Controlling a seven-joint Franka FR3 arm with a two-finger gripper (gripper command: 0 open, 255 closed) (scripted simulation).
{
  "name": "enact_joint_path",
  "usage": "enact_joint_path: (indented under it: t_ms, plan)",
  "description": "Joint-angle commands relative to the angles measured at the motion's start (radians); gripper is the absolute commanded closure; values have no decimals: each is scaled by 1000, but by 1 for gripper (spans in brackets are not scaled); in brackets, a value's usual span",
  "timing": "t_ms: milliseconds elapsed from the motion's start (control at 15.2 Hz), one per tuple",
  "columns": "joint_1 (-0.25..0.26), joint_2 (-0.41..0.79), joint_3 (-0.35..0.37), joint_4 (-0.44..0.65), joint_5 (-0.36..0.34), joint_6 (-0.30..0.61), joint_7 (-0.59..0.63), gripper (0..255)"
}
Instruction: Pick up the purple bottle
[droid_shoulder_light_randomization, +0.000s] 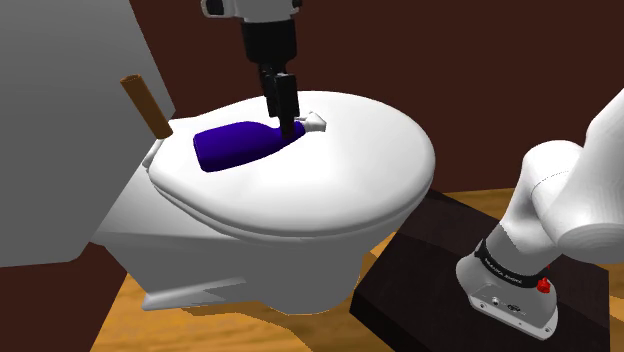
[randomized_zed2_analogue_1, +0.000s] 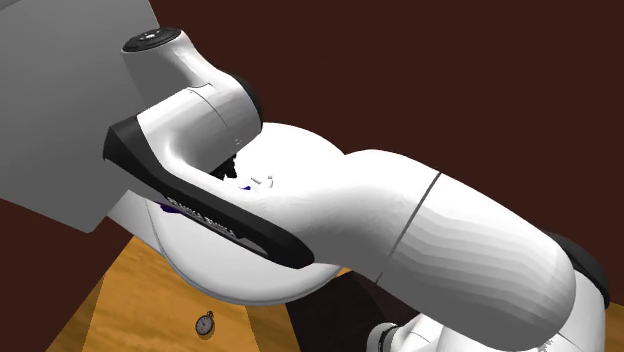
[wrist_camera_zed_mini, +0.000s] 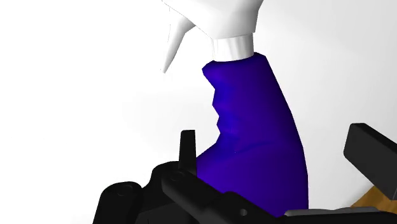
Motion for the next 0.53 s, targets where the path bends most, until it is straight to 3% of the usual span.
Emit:
enact_joint_path:
  t_ms: [0,264,330,462]
  plan:
    - [1,-3,1,-30,1,27,-2,0]
    - [1,-6,1,-67,2,62,-5,0]
    - [1,-3,1,-64,1,61,-4,255]
    - [1,-4,1,-65,1,61,-5,255]
